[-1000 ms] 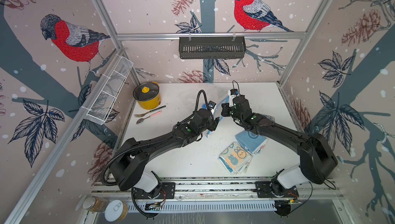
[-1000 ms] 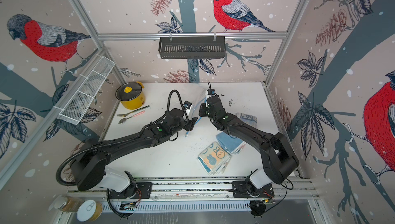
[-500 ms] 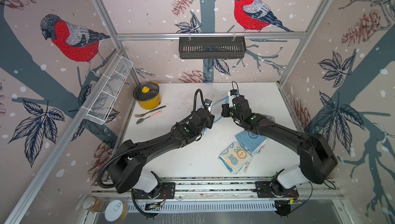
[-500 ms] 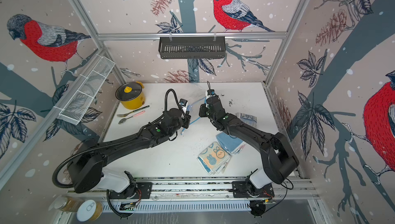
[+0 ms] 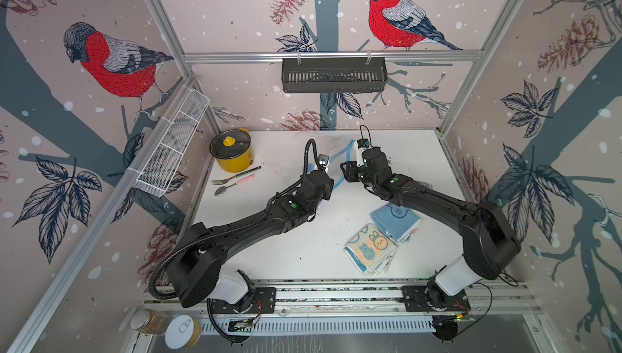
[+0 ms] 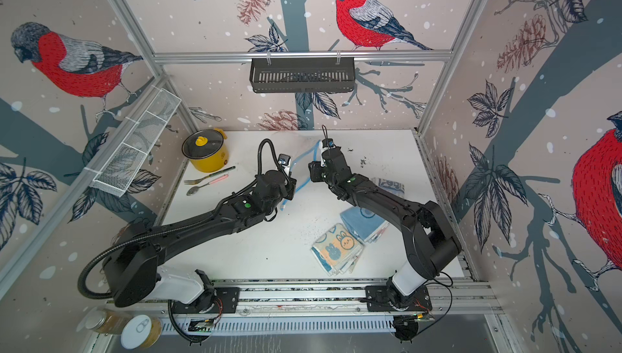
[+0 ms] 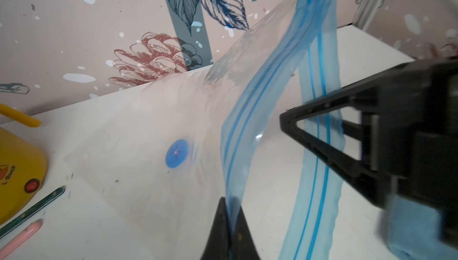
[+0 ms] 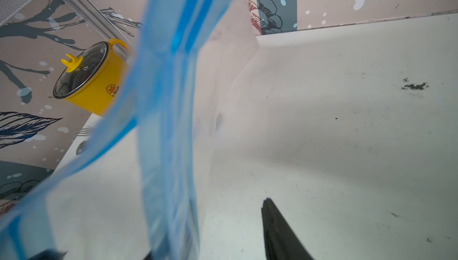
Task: Place the folded towel into the vacuum bag
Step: Open the vacuum bag at the center of the board, then move the towel to the center of the board.
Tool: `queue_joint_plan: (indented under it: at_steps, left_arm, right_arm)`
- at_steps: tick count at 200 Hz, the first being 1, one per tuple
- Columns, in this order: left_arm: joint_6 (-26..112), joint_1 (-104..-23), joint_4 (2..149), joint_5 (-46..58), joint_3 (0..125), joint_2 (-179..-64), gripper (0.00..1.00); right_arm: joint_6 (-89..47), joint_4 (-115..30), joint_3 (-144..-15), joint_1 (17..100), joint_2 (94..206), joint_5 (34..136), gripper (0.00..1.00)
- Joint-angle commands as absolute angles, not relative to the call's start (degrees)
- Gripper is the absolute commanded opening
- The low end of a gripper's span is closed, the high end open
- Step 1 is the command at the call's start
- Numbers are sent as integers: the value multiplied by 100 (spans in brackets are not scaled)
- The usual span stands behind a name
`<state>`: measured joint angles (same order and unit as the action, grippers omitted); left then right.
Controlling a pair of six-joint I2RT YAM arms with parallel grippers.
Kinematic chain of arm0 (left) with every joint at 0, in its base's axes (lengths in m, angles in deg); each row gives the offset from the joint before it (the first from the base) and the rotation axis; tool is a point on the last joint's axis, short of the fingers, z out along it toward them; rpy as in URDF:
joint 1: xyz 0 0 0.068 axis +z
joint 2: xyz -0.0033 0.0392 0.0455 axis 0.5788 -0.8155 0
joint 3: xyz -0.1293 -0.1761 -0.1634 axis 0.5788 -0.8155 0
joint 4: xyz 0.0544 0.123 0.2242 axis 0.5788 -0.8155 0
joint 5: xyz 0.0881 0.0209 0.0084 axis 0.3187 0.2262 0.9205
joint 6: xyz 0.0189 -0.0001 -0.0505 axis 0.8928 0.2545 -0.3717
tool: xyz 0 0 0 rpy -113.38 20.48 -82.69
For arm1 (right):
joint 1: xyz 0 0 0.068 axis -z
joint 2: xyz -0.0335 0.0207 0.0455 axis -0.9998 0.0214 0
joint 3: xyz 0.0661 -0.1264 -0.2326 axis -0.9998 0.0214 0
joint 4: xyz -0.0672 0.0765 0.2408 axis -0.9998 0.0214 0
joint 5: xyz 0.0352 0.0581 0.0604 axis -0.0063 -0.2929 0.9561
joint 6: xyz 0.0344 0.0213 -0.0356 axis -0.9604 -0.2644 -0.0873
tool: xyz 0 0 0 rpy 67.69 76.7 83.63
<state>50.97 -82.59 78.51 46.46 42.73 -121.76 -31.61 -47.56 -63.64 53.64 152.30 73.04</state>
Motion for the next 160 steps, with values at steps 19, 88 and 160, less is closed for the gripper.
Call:
queue_joint_plan:
  at_steps: [19, 88, 160]
  left_arm:
    - [4630, -8189, 7408, 5106, 4609, -12642, 0]
    - [4403, -7852, 7325, 4234, 5002, -13125, 0]
    - [4767, -7822, 7278, 3459, 4796, -13105, 0]
  right_arm:
    - [-2980, -4954, -5933, 5672, 14518, 8409, 63]
    - [-3608, -3270, -5551, 7124, 13454, 8732, 76]
    - [-3545, -592, -6136, 7568, 14050, 7728, 99]
